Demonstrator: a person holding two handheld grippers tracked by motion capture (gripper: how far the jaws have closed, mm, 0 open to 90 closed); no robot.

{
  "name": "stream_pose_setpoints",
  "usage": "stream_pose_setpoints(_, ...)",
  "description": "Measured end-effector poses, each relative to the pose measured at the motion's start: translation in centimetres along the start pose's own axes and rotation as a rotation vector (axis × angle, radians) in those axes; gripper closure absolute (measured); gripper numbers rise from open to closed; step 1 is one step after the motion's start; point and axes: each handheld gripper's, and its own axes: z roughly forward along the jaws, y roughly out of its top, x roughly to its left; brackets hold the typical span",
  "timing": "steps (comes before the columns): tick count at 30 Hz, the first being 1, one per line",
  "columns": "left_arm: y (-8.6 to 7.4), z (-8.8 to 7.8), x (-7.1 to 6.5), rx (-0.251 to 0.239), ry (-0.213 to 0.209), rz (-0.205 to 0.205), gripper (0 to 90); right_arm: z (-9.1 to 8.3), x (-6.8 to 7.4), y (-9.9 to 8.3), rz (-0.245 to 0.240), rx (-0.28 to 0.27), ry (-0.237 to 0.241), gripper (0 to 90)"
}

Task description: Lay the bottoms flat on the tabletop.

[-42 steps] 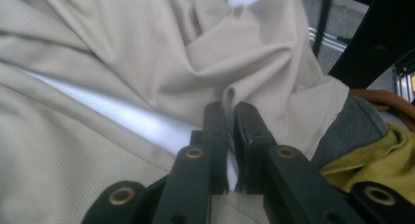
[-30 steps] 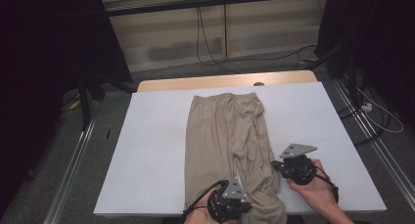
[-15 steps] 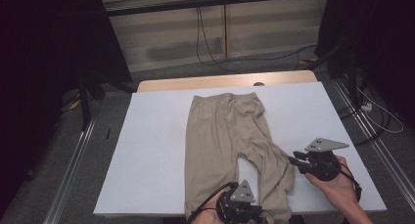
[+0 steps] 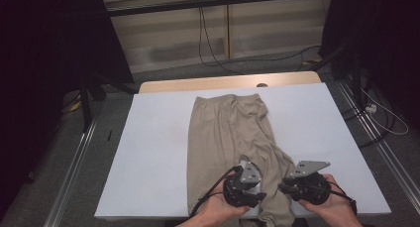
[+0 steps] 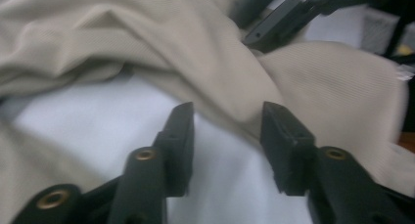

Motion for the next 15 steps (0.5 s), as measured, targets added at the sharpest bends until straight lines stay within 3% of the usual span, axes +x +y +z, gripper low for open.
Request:
stream_pose_setpoints(2, 0.2, 0.3, -0.6, -0.011, 0.019, 0.015, 54.6, -0.1, 0.6, -0.1, -0.025, 0.007, -0.003, 90.0)
stream_pose_setpoints(3, 0.2, 0.3, -0.8, -0.014, 0.002, 0.010, 62.5, -0.2, 0.7, -0.1, -0.024, 0.012, 0.007, 90.0)
stream_pose_setpoints(4, 0.1, 0.1, -1.0, -0.011, -0.008, 0.005, 81.6, -0.2, 0.8, -0.1, -0.030, 0.012, 0.009, 90.0)
stream_pose_setpoints(5, -0.1, -0.1, -1.3, -0.004, 0.001, 0.015, 88.0, -0.3, 0.8, -0.1, -0.029, 0.016, 0.020, 90.0)
stream_pose_setpoints(6, -0.2, -0.3, -1.3, 0.005, -0.004, 0.026, 89.1, -0.4, 1.0, -0.2, -0.032, 0.018, 0.025, 90.0)
stream_pose_setpoints(10, -1.2, -1.8, -1.2, 0.019, -0.036, -0.012, 89.7, -0.7, 1.7, -0.4, -0.046, 0.020, 0.042, 90.0)
stream_pose_setpoints(15, -2.8, -4.1, -1.1, 0.018, -0.041, -0.045, 89.6, -1.3, 2.6, -0.6, -0.060, 0.017, 0.063, 90.0)
